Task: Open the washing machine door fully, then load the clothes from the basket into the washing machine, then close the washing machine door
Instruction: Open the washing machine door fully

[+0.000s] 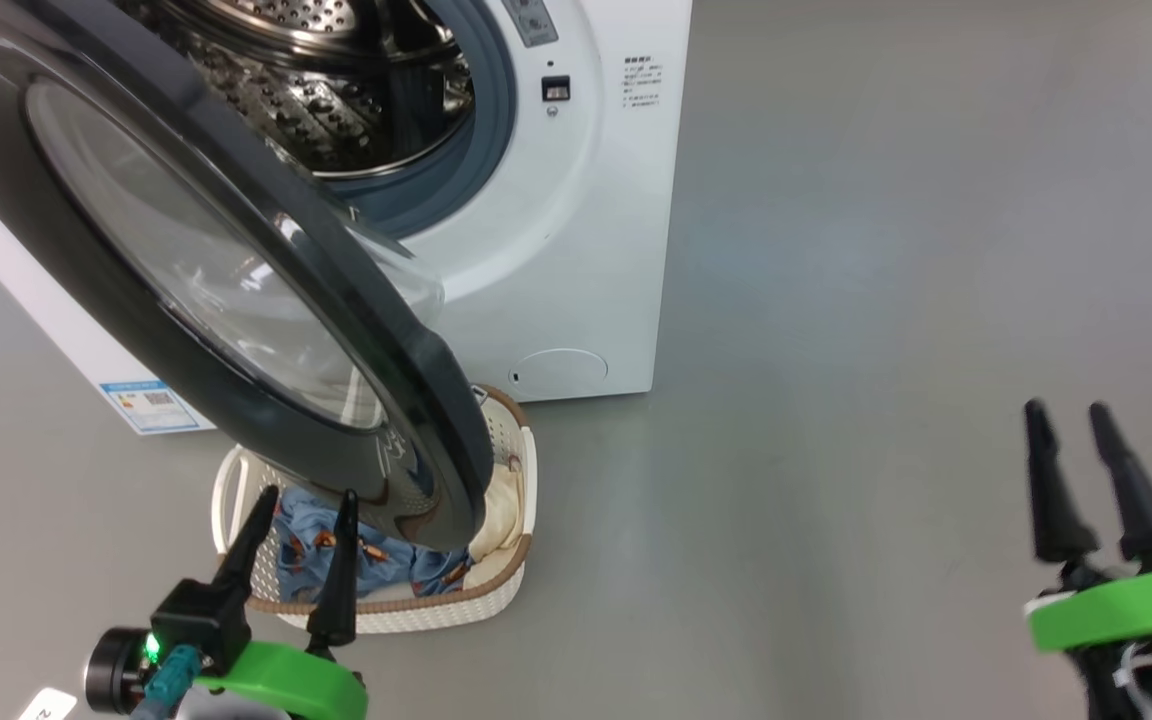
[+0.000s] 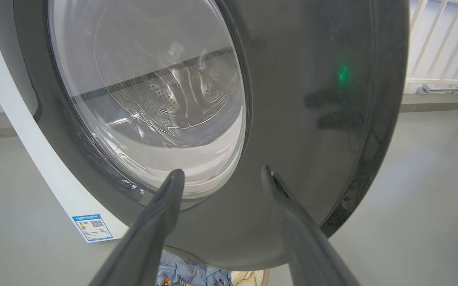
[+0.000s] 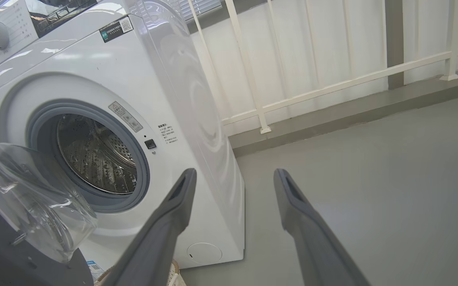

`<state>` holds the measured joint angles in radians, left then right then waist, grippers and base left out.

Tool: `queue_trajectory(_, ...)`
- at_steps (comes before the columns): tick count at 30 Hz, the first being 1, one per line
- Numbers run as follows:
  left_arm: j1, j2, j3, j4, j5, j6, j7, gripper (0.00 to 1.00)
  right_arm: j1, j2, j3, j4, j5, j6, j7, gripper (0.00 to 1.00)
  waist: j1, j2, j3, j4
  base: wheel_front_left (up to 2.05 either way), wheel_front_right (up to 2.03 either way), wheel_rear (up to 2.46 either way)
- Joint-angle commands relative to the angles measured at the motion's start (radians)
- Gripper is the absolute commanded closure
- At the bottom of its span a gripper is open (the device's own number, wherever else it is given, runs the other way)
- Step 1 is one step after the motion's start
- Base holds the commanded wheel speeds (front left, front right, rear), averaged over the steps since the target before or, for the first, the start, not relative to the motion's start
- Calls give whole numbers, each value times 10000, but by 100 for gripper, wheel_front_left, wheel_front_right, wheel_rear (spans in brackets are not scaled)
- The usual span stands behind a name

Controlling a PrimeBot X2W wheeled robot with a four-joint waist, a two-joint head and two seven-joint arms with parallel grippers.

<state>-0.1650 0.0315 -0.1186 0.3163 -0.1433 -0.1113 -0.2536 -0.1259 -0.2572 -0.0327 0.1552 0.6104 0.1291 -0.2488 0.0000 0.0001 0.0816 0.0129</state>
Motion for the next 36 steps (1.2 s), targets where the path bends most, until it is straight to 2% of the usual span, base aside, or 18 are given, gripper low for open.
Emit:
queue_trajectory(1,-46,187,312,-197,70,-47,-82,0,157,37,154,-290,-470,16,-98,0,0,-1,-82,-37,0,0,0)
queue_trajectory(7,106,187,218,-132,63,-73,-82,0,490,658,36,-160,-3118,16,-118,0,0,-1,-296,-26,0,0,0)
queue_trajectory(15,267,187,160,-44,-6,-95,-82,0,927,1194,83,-340,-4927,16,-127,0,0,-1,-499,-16,0,0,0)
queue_trajectory(20,318,187,158,-9,-26,-96,-82,0,1052,1337,130,-332,-5342,16,-128,0,0,-1,-575,-13,0,0,0)
queue_trajectory(36,340,187,214,-15,-48,-42,-82,0,1118,1499,32,-513,-5575,16,-129,0,0,-1,-552,-45,0,0,0)
